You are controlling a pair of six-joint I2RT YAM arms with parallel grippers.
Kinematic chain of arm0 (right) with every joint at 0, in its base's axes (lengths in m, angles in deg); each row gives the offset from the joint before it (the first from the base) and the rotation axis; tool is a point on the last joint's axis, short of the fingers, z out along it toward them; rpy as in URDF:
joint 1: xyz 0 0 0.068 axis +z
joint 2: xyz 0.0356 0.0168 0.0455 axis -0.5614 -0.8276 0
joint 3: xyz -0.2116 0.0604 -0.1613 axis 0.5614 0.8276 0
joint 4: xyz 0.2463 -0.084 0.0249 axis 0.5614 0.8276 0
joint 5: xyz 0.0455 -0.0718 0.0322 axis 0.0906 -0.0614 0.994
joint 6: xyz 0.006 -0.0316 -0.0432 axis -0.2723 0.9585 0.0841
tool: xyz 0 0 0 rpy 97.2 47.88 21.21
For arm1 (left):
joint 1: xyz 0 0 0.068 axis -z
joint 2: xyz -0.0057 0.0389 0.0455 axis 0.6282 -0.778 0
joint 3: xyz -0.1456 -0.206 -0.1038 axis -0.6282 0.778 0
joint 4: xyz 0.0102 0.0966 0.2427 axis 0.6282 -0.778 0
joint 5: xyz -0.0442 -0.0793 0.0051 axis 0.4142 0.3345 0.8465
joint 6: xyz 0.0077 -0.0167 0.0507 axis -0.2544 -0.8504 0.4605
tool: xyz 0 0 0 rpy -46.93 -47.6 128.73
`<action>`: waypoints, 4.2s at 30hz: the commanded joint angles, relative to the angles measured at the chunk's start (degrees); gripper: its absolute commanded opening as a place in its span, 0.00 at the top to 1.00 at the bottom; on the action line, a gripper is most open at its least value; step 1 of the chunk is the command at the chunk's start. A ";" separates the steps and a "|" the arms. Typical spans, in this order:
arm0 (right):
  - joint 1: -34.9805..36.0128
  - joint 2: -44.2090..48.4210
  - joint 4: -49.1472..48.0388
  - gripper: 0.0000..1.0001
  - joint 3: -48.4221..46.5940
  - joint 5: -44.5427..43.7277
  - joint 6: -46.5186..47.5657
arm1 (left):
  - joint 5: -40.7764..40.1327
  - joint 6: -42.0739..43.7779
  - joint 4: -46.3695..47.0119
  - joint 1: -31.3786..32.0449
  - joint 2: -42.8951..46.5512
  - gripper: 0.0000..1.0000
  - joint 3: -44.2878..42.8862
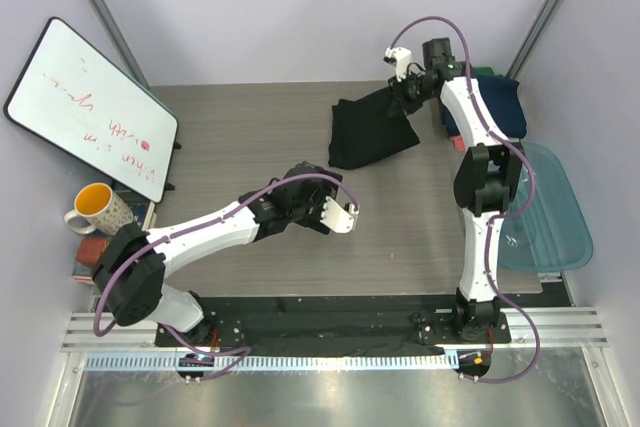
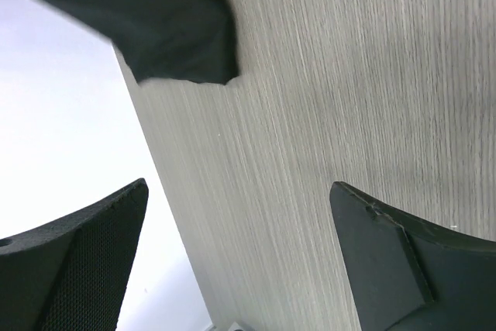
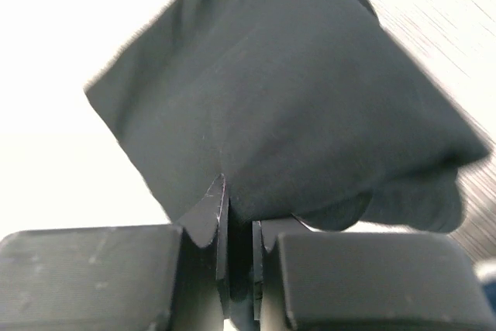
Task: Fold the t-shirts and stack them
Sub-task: Put the neatly folded tshirt into the corner of the board with the right arm
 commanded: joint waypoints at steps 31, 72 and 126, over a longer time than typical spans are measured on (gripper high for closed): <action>-12.69 -9.33 -18.40 0.99 -20.12 -29.12 30.41 | 2.55 2.47 -0.40 -3.61 -0.42 0.00 -2.47; -13.05 2.98 -20.51 0.99 -15.11 -27.28 30.92 | 4.22 3.62 1.53 -3.88 -2.80 0.00 -4.49; -13.22 5.52 9.54 0.99 -16.46 -12.70 16.00 | 6.06 4.59 1.71 -4.67 -0.43 0.00 -2.39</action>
